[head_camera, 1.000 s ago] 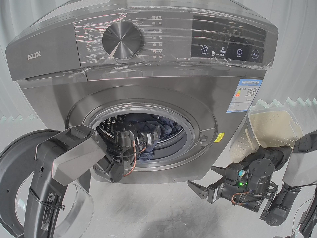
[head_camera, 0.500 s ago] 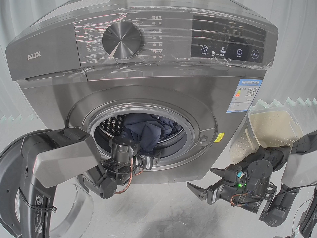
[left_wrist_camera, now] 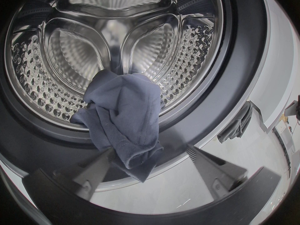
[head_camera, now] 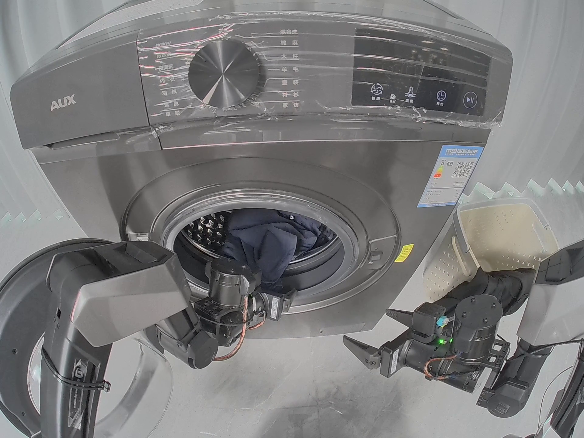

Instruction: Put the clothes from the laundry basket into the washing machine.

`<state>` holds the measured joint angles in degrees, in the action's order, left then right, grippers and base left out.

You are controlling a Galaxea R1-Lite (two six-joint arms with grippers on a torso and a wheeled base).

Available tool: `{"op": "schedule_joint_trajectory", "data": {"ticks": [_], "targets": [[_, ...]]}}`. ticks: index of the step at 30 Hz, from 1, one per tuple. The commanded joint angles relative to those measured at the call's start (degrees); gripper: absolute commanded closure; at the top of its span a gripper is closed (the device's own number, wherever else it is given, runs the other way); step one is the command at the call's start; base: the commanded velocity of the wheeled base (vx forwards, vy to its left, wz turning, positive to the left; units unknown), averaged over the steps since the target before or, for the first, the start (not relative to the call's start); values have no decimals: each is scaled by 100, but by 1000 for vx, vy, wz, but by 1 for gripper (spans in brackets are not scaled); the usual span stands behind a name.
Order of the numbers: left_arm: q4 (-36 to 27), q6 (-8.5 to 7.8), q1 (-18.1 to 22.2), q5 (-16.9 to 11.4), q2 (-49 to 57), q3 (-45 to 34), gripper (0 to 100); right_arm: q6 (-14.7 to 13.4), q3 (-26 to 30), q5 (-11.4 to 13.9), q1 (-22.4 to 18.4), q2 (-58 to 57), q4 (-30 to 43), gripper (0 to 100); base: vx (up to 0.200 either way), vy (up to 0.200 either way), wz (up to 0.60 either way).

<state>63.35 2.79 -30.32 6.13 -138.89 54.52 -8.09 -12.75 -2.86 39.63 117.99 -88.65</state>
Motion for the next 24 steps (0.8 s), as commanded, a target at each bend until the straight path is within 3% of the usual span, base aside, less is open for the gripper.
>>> {"op": "schedule_joint_trajectory", "data": {"ticks": [1, 13, 18, 24], "targets": [[10, -15, 26, 28, -262, 173, 100, 1, 1, 5, -8, -4, -3, 0, 0, 0, 0], [300, 55, 131, 99, -314, 938, 100, 1, -8, -4, -8, -4, -3, 0, 0, 0, 0], [775, 64, 395, 354, -754, 1993, 100, 1, -8, -4, -8, -4, -3, 0, 0, 0, 0], [889, 151, 544, 371, -1088, 2669, 100, -8, -8, -4, -8, -4, -3, 0, 0, 0, 0]]}}
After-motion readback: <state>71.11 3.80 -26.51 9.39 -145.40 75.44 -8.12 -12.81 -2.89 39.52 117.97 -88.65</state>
